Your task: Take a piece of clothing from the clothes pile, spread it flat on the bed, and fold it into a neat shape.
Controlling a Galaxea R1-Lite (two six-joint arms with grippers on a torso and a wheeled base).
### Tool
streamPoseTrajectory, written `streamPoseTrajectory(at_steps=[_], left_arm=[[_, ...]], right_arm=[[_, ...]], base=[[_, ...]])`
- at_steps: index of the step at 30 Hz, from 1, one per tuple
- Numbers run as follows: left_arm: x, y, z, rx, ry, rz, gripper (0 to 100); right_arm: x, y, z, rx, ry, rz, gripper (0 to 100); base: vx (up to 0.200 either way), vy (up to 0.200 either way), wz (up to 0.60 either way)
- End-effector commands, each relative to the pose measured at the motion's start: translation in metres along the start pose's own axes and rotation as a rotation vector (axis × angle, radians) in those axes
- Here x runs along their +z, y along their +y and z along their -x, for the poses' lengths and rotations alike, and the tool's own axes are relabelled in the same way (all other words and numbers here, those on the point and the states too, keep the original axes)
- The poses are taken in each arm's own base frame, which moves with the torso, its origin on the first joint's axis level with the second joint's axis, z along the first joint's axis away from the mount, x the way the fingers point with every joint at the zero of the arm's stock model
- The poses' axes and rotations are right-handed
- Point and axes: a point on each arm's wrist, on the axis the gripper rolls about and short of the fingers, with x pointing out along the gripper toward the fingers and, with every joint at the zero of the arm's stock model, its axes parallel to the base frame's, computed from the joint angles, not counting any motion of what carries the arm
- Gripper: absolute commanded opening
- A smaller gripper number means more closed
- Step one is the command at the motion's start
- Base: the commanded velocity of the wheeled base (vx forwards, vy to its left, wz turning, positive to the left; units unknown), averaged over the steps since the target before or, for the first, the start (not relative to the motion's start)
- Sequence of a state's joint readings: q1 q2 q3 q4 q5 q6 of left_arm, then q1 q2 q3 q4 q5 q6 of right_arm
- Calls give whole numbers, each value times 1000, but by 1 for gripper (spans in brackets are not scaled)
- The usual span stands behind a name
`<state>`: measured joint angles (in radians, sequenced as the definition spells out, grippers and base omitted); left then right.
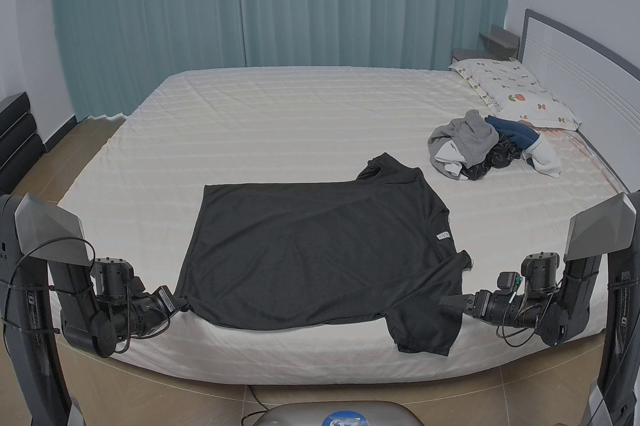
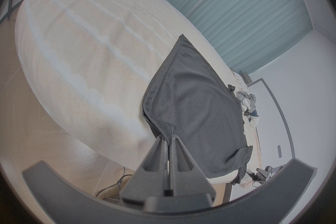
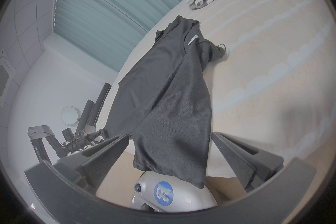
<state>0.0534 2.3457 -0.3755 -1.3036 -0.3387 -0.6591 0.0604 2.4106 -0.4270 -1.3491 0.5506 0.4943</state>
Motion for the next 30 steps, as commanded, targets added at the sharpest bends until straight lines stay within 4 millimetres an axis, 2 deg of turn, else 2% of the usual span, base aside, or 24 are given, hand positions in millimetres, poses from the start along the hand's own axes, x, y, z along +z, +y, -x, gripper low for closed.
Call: streamPoseTrajectory(at_steps=[1,17,18,23,30], left_arm=[[0,1,0,1,2,1,0],[0,0,-1,0,1,1,0],[0,0,-1,0,1,1,0],[0,0,0,0,-2,12,0],[4,-1,0,-7,-15,49,0]], right_arm=[[-4,-2,-4,-7,12,-2,100],[-4,-2,-16,-37,-6,16,100],[-4,-2,-16,-41,-8,16,0],[-7,-5,-11,-89,-17,12,0],[-5,-5,11,-112,-29,17,0]], base=[[0,0,0],[0,0,0],[0,0,0],[0,0,0],[0,0,0]])
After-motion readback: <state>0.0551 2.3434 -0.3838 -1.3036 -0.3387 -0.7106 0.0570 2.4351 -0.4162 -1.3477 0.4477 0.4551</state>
